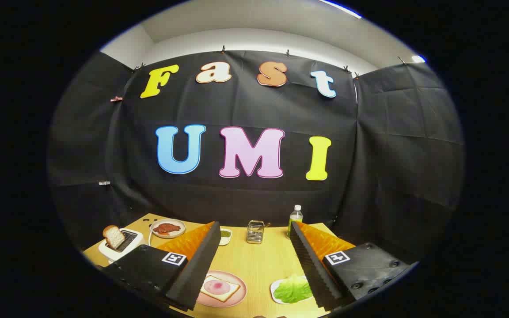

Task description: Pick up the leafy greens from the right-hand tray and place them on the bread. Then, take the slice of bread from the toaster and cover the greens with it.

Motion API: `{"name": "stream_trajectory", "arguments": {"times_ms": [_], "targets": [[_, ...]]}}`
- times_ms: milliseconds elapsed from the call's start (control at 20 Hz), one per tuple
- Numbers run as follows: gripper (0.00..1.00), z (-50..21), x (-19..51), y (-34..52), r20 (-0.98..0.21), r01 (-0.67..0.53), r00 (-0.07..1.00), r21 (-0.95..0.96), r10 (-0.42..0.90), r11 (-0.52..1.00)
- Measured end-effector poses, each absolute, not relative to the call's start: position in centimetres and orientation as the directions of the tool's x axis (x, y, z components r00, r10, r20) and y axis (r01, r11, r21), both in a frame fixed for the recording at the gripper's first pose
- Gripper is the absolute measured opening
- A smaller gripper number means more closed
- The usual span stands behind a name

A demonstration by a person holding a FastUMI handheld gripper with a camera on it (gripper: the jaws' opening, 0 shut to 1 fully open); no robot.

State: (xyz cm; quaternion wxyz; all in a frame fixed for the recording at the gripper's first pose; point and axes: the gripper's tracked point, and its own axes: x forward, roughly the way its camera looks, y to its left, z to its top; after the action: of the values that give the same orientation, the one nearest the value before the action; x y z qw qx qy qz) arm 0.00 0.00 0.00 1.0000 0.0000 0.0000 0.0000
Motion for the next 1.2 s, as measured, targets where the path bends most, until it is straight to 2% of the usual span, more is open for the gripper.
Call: {"name": "stream_trajectory", "arguments": {"times_ms": [850, 1200], "targets": [[0.97, -3.8, 1.1, -1.8, -0.098, 0.001, 0.995, 0.026, 0.002, 1.000], [0.98, -6.6, 2.3, -2.5, -0.185, 0.023, 0.983, 0.027, -0.017, 0.999]]}}
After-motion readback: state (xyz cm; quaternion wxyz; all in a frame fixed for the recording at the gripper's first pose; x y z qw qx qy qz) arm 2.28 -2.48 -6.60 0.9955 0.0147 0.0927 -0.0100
